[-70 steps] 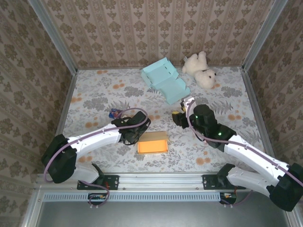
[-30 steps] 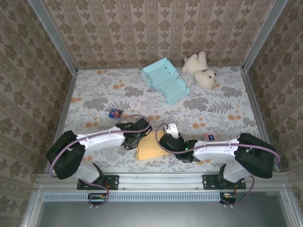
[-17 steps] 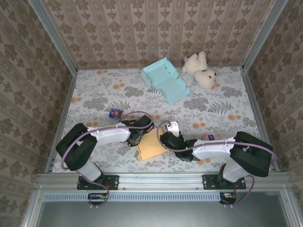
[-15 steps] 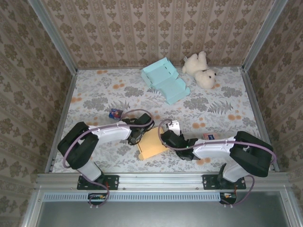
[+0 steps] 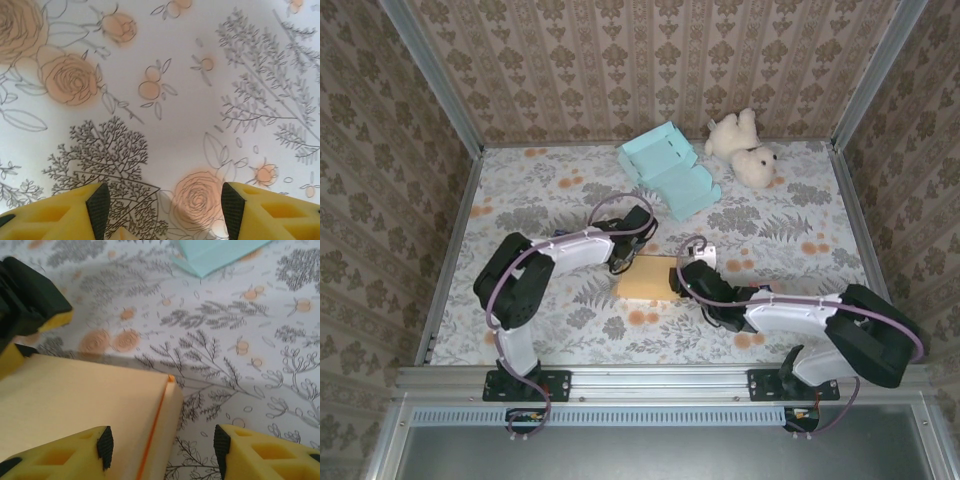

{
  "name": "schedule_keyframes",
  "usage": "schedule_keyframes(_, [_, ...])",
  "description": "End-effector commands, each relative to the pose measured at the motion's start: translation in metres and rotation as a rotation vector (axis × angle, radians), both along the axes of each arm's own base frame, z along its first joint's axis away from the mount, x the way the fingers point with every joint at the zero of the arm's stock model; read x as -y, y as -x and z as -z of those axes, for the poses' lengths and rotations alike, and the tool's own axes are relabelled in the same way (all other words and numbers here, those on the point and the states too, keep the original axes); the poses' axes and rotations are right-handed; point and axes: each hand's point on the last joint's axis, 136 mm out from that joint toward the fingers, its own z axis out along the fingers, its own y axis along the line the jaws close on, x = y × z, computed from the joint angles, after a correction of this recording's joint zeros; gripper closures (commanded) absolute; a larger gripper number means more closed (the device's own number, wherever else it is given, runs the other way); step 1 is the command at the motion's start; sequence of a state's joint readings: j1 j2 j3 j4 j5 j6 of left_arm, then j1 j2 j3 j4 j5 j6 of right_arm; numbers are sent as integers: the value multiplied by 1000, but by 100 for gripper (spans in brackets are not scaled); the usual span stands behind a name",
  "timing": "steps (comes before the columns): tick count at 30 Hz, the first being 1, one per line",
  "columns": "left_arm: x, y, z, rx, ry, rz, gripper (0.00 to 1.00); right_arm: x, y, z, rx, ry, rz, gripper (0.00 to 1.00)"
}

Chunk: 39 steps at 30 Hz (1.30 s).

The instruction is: Fold the paper box

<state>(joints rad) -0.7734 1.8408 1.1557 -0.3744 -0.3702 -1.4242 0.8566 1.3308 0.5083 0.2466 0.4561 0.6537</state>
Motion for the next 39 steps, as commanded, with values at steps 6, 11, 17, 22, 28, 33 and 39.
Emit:
schedule_keyframes(6, [-42, 1, -44, 132, -149, 48, 36, -5, 6, -23, -1, -6, -92, 38])
schedule_keyframes(11, [-58, 25, -40, 103, -182, 139, 33, -13, 8, -11, -38, 17, -136, 37])
schedule_keyframes(17, [-44, 51, -48, 99, -132, 424, 17, -18, 13, 19, -96, 41, -161, 37])
schedule_keyframes(22, [-46, 76, -48, 96, -68, 524, 15, -16, 19, 33, -113, 29, -167, 37])
schedule_keyframes(28, [-34, 104, -38, 72, 83, 590, 15, -11, 24, 42, -112, 25, -164, 38])
schedule_keyframes(33, [-30, 116, -30, 41, 135, 584, 16, -8, 27, 58, -133, 41, -164, 38])
schedule_keyframes(39, [-28, 120, -31, 35, 149, 561, 16, -11, 28, 61, -131, 31, -171, 39])
